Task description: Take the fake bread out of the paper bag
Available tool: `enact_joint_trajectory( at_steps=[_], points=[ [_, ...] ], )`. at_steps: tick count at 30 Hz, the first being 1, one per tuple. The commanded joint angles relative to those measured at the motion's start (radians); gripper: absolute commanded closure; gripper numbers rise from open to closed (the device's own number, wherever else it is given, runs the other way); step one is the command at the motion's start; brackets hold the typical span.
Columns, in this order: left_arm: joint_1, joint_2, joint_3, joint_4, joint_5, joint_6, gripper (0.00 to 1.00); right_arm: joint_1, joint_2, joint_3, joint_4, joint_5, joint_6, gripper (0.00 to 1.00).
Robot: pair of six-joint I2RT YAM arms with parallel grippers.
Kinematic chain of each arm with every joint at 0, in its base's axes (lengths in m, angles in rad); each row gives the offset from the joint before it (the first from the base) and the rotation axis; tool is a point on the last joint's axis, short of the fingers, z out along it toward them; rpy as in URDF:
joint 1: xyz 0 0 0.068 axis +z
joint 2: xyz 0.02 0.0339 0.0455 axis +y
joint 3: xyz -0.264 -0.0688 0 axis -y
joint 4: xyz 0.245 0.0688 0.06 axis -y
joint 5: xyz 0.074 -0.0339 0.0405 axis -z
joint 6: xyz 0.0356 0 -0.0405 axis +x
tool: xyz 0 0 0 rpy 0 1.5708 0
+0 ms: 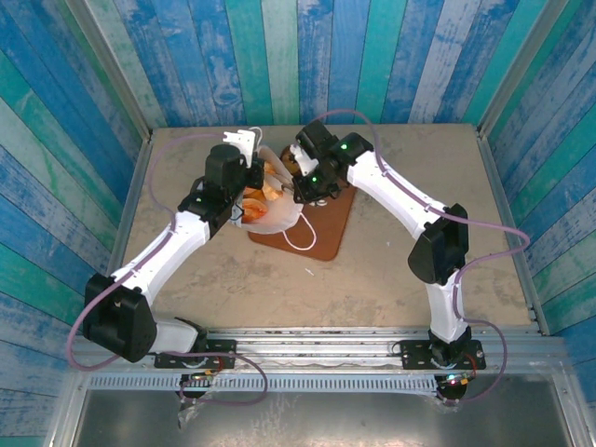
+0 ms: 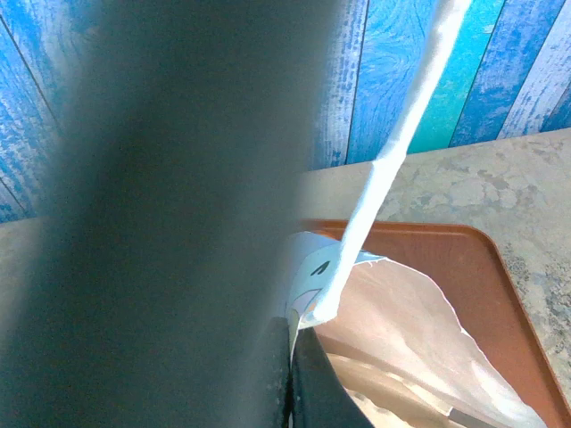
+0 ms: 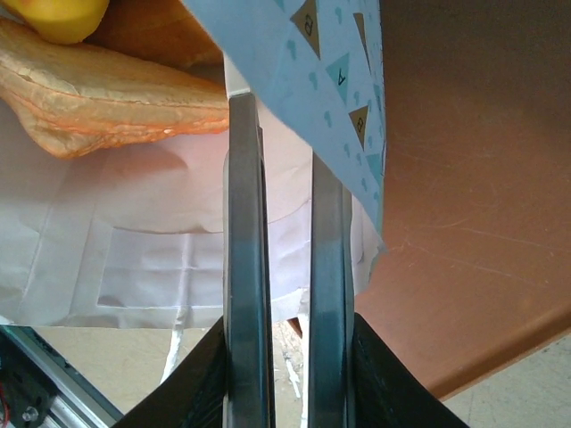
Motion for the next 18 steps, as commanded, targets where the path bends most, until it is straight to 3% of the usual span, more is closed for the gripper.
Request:
enact_joint_trajectory(
  at_steps=[1,18],
  points=[
    [-0.001,0.022,0.048,0.038,-0.026,-0.021,0.99,0.014,-0.068,0.021,-0.001,0.034,-0.018,0.79],
    [-0.001,0.059,0.066,0.031,-0.143,-0.102,0.99,0.015,-0.262,-0.110,0.030,-0.050,-0.007,0.81]
  ],
)
